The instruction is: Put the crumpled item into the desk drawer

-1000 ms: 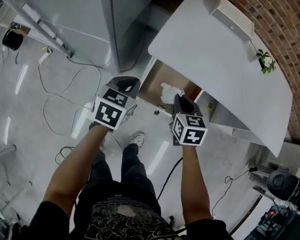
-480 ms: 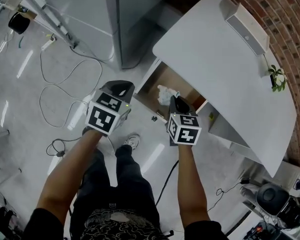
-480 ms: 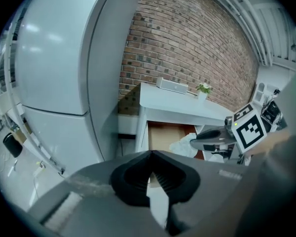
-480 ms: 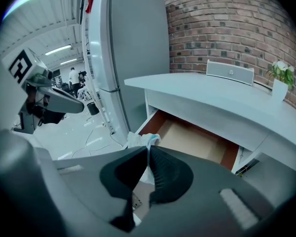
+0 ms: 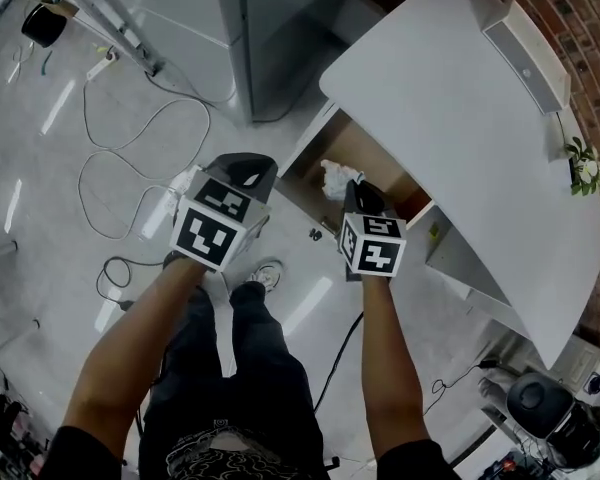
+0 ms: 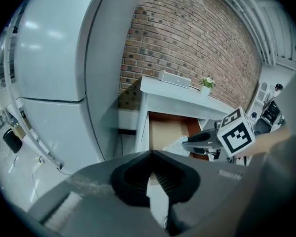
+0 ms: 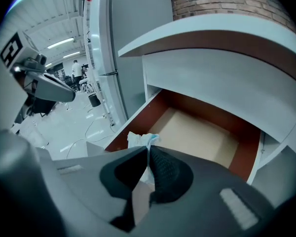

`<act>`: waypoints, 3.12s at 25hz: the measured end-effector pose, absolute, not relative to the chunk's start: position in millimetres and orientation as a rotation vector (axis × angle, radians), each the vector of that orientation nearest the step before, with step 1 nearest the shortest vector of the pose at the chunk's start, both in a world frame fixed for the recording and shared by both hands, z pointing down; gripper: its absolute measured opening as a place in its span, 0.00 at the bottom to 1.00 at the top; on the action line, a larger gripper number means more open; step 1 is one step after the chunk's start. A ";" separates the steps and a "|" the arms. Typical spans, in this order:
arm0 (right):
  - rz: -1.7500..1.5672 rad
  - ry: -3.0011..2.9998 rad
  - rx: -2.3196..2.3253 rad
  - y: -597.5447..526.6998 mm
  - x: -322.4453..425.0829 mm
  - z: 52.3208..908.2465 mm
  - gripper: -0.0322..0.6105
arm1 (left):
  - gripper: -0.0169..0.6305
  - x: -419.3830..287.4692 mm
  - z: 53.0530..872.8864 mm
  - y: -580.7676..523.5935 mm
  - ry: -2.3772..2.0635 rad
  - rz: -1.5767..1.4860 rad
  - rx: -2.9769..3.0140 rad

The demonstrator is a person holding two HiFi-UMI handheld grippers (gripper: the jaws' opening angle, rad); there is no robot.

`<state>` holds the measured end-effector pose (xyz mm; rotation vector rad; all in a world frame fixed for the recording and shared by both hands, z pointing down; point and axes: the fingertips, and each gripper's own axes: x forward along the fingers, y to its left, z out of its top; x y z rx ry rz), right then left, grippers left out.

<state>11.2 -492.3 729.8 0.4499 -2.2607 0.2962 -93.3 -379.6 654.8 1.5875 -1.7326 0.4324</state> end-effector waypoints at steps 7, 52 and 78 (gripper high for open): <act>0.245 -2.249 0.397 -494.7 6.2 743.1 0.08 | 0.03 -92.5 672.8 -377.0 -1.728 0.433 1.557; 0.352 -2.281 0.507 -466.0 28.5 661.3 0.15 | 0.03 -90.5 592.9 -361.2 -1.777 0.429 1.625; 0.328 -2.412 0.845 -429.9 72.1 488.3 0.13 | 0.03 -63.5 450.0 -356.7 -1.769 0.422 1.952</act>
